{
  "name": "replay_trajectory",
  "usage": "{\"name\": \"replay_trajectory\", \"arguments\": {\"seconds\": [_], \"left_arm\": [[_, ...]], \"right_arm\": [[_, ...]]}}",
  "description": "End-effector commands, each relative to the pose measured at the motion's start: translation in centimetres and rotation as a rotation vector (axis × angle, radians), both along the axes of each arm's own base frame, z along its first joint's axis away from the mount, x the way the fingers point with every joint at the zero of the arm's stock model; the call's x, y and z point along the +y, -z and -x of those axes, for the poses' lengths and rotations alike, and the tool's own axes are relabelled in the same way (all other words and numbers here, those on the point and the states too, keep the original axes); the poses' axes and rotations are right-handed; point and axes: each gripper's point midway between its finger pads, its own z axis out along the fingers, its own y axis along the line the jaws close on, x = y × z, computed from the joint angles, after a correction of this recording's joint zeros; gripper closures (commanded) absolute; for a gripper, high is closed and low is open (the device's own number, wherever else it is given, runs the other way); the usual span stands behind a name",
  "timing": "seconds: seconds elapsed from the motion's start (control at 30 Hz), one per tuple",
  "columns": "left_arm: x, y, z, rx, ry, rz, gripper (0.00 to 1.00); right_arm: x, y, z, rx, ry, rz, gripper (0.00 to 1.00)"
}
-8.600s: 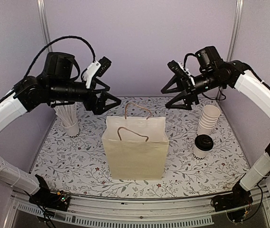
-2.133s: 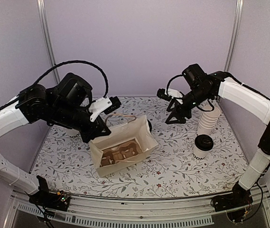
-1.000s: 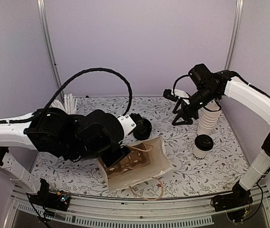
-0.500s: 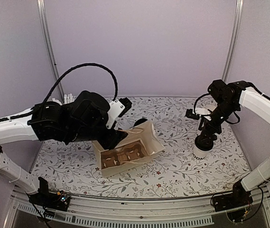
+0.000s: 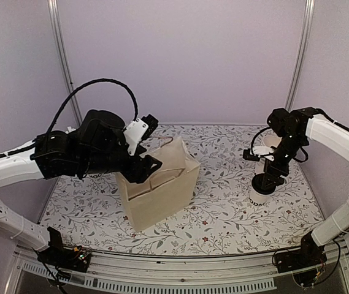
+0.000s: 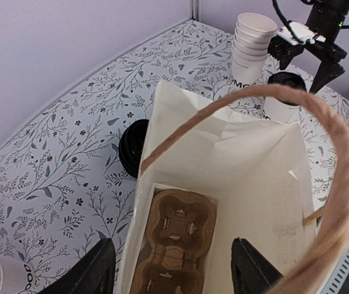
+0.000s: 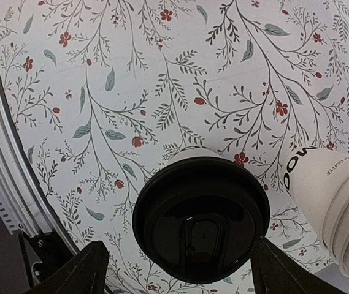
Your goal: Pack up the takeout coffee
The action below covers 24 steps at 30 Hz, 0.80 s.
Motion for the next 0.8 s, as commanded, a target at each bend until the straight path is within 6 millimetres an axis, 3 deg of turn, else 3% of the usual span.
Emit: {"name": "replay_trajectory", "arguments": {"seconds": [0.0,0.53,0.77], "left_arm": [[-0.2,-0.7,-0.3,0.001,0.012,0.056,0.33],[-0.4,-0.7,-0.2,0.015,0.021,0.074,0.33],[-0.2,-1.1,-0.1,0.011,0.025,0.094,0.33]], "right_arm": [[-0.7,0.8,-0.9,-0.007,0.043,0.048,0.17],[-0.8,2.5,-2.1,0.033,0.087,0.08,0.18],[-0.5,0.8,-2.4,0.012,0.09,0.058,0.17]]}}
